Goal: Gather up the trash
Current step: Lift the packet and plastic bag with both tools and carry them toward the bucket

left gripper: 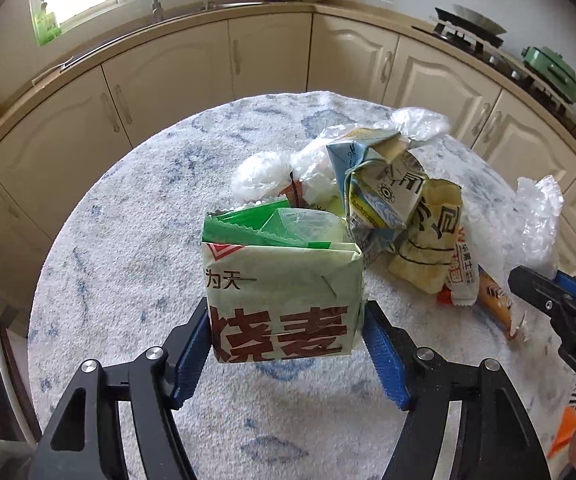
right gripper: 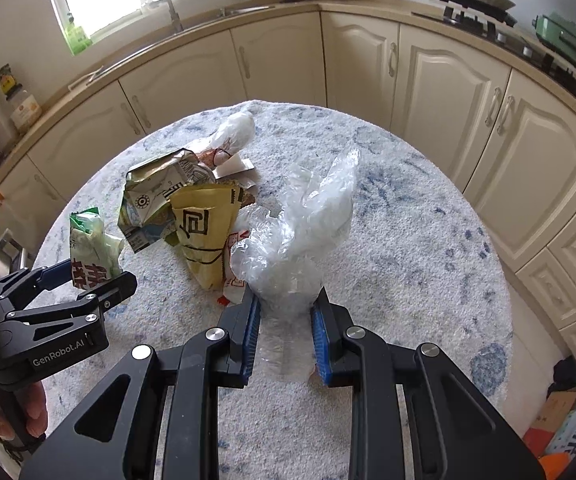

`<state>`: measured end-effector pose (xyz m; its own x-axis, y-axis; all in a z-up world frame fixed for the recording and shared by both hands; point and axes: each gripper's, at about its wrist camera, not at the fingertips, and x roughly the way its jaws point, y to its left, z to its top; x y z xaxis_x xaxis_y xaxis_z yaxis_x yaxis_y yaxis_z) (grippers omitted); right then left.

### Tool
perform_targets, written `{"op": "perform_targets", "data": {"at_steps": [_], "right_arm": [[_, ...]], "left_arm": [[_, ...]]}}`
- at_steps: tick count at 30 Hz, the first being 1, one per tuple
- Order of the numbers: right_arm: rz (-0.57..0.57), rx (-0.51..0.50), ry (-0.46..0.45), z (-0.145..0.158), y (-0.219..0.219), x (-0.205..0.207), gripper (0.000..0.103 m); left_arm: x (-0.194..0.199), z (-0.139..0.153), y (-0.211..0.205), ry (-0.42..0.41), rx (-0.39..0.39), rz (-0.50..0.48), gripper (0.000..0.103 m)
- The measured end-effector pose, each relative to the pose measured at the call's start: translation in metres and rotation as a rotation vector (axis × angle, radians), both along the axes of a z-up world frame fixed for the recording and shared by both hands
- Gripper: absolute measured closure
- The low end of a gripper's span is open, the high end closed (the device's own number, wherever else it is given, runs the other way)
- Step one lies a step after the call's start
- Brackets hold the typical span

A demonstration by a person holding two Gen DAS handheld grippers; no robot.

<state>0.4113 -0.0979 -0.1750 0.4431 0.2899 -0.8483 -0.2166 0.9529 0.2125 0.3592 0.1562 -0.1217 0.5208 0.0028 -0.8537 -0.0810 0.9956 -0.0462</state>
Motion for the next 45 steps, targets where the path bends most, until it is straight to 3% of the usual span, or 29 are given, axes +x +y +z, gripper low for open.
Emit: {"op": "perform_targets", "data": {"at_steps": [15, 25, 36, 45], "right_arm": [[0.038, 0.016, -0.038, 0.028, -0.002, -0.076, 0.079], [-0.051, 0.026, -0.056, 0.035, -0.047, -0.126, 0.079], [-0.246, 0.011, -0.039, 0.028, -0.132, -0.163, 0.079], [-0.446, -0.017, 0.023, 0.008, -0.224, -0.189, 0.079]], "left_arm": [[-0.114, 0.044, -0.036, -0.077, 0.046, -0.013, 0.036], [-0.168, 0.065, -0.082, -0.13, 0.047, -0.102, 0.036], [-0.18, 0.074, -0.176, -0.148, 0.014, -0.315, 0.036], [-0.161, 0.052, -0.267, -0.098, 0.017, -0.493, 0.036]]}}
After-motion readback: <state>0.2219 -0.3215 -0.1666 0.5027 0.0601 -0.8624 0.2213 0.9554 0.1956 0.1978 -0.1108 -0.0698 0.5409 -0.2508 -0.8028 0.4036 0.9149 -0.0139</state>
